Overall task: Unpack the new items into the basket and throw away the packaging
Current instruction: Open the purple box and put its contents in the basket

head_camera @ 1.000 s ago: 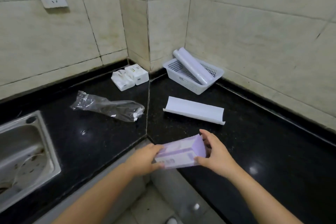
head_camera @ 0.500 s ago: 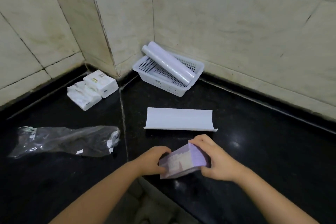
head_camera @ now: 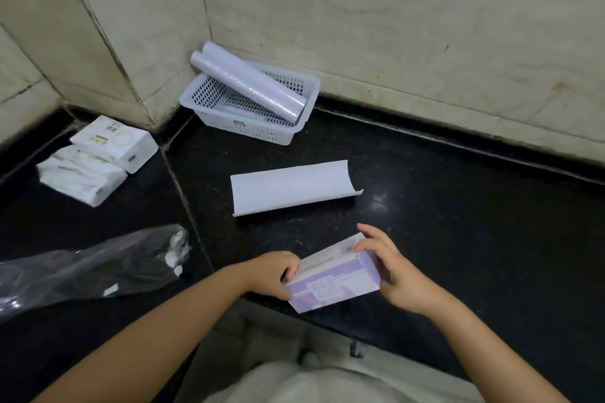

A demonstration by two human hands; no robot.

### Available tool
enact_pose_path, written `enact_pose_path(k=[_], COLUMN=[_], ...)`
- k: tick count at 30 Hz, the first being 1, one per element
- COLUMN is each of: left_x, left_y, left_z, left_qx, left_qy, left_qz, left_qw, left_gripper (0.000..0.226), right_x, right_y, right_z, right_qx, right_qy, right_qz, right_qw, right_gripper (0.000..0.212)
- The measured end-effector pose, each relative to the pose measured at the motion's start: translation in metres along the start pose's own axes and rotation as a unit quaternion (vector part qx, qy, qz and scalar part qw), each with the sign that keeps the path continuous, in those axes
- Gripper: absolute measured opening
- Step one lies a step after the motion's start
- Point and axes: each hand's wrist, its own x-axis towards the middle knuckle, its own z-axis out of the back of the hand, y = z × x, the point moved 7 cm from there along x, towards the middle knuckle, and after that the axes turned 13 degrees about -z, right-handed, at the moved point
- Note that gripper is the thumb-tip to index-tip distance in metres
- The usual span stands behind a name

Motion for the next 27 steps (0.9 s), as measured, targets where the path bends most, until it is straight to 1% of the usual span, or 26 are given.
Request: enact_pose_path(k=[2,3,4,5,6,7,8,9,12,15,18,19,21,23,25,27], left_x=[0.001,0.001,0.002,0.002,0.001,0.0,-0.002,-0.005,-0.011,-0.02,-0.029,-0.031,-0.034,-0.034,-0.033,-0.032], left_y=[0.003,0.003,0.002,0.001,-0.001,-0.002,-0.002,-0.002,0.0,0.008,0.015,0.019,0.026,0.027,0.028,0.028], left_z=[-0.001,0.0,0.002,0.005,0.007,0.01,0.012,0.013,0.014,0.009,0.011,0.012,0.015,0.017,0.019,0.02], left_qx=[-0.009,-0.006,0.007,0.027,0.046,0.062,0.076,0.091,0.129,0.121,0.062,0.044,0.006,0.0,-0.001,-0.009], left_qy=[-0.008,-0.019,-0.035,-0.052,-0.072,-0.09,-0.106,-0.119,-0.147,-0.145,-0.166,-0.178,-0.194,-0.183,-0.167,-0.16], left_qz=[-0.004,-0.009,-0.019,-0.028,-0.034,-0.038,-0.037,-0.032,-0.006,0.032,0.038,0.046,0.066,0.071,0.065,0.06], left_qw=[1.0,1.0,0.999,0.998,0.996,0.993,0.991,0.988,0.981,0.982,0.984,0.982,0.979,0.981,0.984,0.985], left_gripper=[0.052,0.053,0.054,0.056,0.057,0.058,0.058,0.057,0.052,0.052,0.034,0.039,0.059,0.071,0.077,0.079], right_x=[-0.005,-0.007,-0.009,-0.011,-0.012,-0.013,-0.014,-0.012,-0.007,-0.002,0.001,0.001,0.0,-0.002,-0.004,-0.005], right_y=[-0.002,-0.004,-0.011,-0.02,-0.029,-0.038,-0.044,-0.047,-0.04,-0.035,-0.037,-0.038,-0.042,-0.047,-0.051,-0.052], right_z=[0.004,0.009,0.014,0.018,0.019,0.018,0.015,0.011,-0.005,-0.016,-0.02,-0.023,-0.026,-0.029,-0.032,-0.033], right_qx=[0.013,0.034,0.079,0.153,0.243,0.31,0.345,0.34,0.25,0.284,0.319,0.332,0.364,0.392,0.404,0.401], right_qy=[-0.036,-0.065,-0.093,-0.111,-0.121,-0.128,-0.131,-0.127,-0.106,-0.117,-0.117,-0.114,-0.113,-0.108,-0.094,-0.083], right_qz=[-0.01,-0.023,-0.043,-0.077,-0.118,-0.16,-0.192,-0.213,-0.222,-0.212,-0.207,-0.208,-0.209,-0.21,-0.216,-0.224], right_qw=[0.999,0.997,0.992,0.979,0.955,0.928,0.909,0.907,0.937,0.928,0.917,0.913,0.901,0.889,0.884,0.884], right_gripper=[0.069,0.07,0.071,0.068,0.061,0.051,0.041,0.036,0.028,0.032,0.03,0.028,0.028,0.029,0.026,0.029])
